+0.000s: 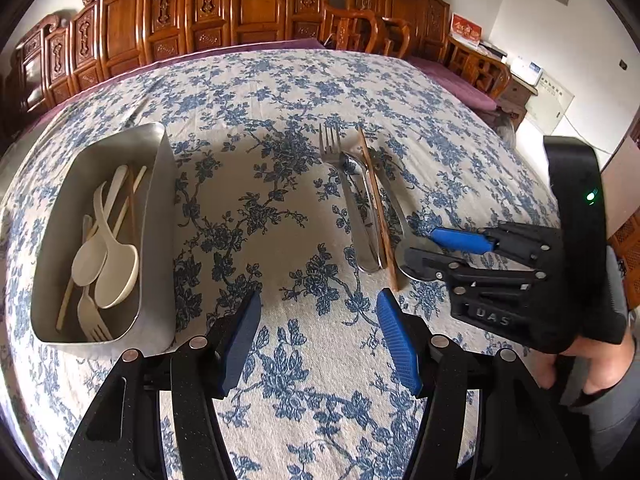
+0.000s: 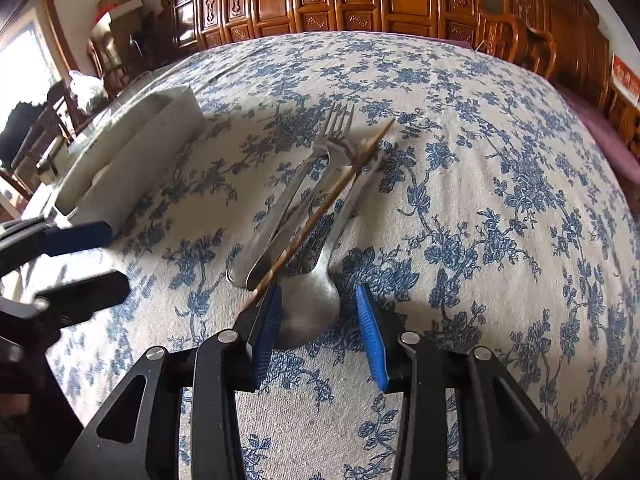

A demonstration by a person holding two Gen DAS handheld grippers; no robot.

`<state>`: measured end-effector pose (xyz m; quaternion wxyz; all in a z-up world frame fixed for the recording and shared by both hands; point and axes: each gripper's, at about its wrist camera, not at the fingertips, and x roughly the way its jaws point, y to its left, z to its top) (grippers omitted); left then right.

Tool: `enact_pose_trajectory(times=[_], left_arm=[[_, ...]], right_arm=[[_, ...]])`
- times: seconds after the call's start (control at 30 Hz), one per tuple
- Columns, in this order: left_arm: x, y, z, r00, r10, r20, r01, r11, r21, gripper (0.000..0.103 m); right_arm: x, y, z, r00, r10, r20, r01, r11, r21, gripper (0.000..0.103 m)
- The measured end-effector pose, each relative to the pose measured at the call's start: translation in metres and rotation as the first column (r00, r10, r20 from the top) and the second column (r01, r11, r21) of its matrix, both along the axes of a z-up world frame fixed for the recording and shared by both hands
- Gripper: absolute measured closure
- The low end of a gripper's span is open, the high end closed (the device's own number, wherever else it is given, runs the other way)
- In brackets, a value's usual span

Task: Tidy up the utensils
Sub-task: 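Move the right tool to a metal spoon while the left tool returns to the pile, then grasp the metal spoon with the right tool while the left tool grasps a wooden chopstick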

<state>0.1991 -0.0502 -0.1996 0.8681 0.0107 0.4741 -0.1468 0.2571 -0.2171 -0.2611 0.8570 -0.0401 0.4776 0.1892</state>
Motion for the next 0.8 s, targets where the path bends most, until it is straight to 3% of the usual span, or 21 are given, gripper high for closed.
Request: enact_pose_trajectory(times=[0.3,0.5,0.67,0.8], left_arm=[[-0.009,0.006,0.011,1.0,0.014,0.016,-0.013,1.0,-0.005,0.046],[-0.014,0.003,0.014,1.0,0.011,0.022,-0.011,1.0,0.002,0.046],[-0.016,-0.001,0.015,1.0,0.012,0.021,-0.012,1.0,0.008,0.046],[-0.011,-0.006,0.01,1.0,0.013,0.008,-0.013,1.0,0.015,0.046]], right_arm=[[-0.007,0.008,-0.001,0.999,-0.02,0.034,0.022,0.998,-0.06,0.064],[-0.009,0.011,0.0,0.998,-0.044,0.043,0.047,0.996,-0.072,0.079],[-0.004,-0.003,0.004,0.997,-0.075,0.022,0.075,0.997,0.013,0.095],[-0.002,-0.012,0.014,0.997,-0.078,0.028,0.077,0.995,0.059,0.099]])
